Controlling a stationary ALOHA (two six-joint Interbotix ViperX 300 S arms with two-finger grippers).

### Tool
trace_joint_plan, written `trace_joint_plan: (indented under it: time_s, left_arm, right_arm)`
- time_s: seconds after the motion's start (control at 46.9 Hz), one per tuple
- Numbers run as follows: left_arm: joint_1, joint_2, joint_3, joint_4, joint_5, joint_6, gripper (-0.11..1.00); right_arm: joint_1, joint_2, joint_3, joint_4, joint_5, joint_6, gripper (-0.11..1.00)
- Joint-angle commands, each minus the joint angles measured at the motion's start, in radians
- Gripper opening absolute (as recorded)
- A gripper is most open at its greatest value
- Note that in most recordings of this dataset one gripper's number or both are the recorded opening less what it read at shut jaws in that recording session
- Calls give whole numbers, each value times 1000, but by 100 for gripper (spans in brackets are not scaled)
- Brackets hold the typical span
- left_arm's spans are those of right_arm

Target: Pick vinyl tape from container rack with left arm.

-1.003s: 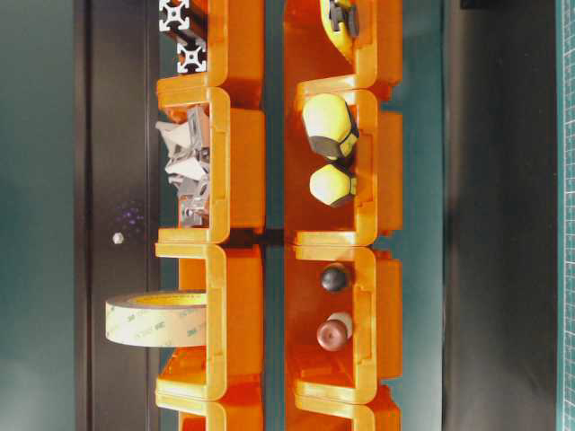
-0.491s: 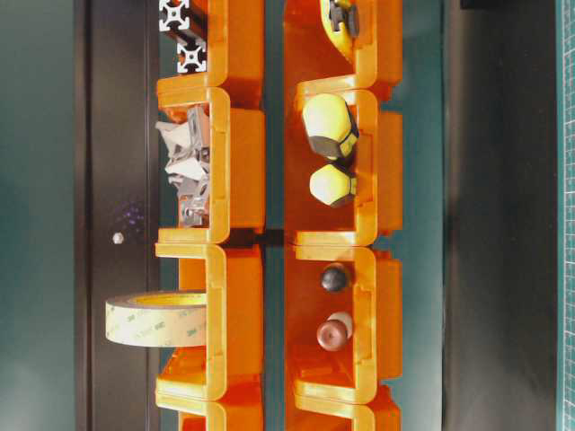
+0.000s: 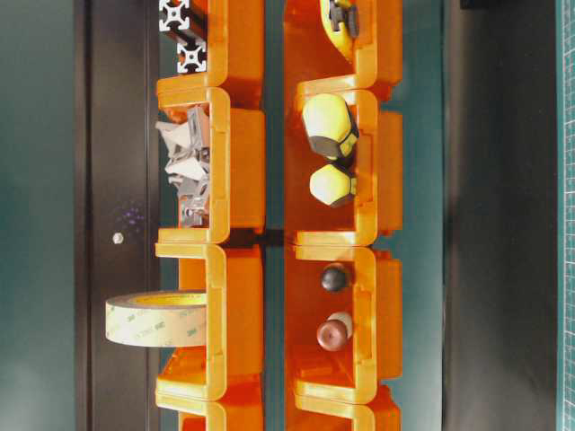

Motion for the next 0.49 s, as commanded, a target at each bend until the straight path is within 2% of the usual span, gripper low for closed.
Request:
trace_joint_plan:
  time_s: [0.0, 0.469]
  left_arm:
    - [3, 29, -6, 2, -6, -2, 86]
    - [5, 26, -3, 2, -5, -11, 86]
  right_arm:
    - [-3, 3, -28, 0, 26, -2, 0]
    - [2, -3, -23, -3, 60, -6, 0]
